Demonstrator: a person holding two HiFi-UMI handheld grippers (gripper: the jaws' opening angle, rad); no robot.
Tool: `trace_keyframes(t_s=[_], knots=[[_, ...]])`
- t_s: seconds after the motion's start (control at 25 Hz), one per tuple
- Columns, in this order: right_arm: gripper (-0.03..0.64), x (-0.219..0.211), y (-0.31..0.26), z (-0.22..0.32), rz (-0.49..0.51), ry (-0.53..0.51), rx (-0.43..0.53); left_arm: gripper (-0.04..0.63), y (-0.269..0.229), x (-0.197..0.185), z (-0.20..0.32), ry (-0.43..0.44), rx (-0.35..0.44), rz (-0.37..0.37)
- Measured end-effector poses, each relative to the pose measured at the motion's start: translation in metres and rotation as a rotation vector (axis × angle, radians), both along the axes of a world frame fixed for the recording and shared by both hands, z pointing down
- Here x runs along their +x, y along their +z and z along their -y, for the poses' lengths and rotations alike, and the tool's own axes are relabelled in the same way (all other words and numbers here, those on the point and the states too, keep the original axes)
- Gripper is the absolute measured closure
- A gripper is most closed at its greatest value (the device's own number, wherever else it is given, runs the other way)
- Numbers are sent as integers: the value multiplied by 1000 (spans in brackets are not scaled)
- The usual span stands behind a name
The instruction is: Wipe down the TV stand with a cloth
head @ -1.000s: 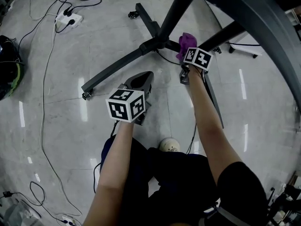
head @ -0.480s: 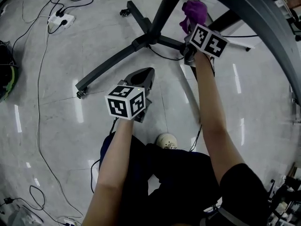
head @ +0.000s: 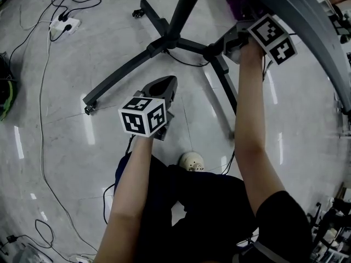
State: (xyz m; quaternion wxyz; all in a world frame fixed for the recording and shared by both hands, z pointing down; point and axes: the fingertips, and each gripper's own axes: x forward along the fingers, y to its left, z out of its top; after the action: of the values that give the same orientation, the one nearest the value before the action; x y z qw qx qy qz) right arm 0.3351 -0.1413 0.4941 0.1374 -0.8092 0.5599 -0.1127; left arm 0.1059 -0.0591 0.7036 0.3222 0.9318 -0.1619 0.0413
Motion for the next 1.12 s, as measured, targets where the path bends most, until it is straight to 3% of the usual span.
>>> trace_keyframes(t_s=[0.32, 0.56, 0.8, 1.12], knots=[[528, 4, 34, 1, 6, 1, -74, 589, -1, 6, -3, 7, 1, 1], [528, 2, 80, 1, 91, 1, -131, 588, 4, 7, -1, 4, -6, 13], [528, 2, 150, -4, 222, -2, -234, 589, 10, 13, -3, 12, -9, 24], [528, 4, 225, -24, 210, 13, -418, 588, 19, 14, 0, 13, -20, 42]])
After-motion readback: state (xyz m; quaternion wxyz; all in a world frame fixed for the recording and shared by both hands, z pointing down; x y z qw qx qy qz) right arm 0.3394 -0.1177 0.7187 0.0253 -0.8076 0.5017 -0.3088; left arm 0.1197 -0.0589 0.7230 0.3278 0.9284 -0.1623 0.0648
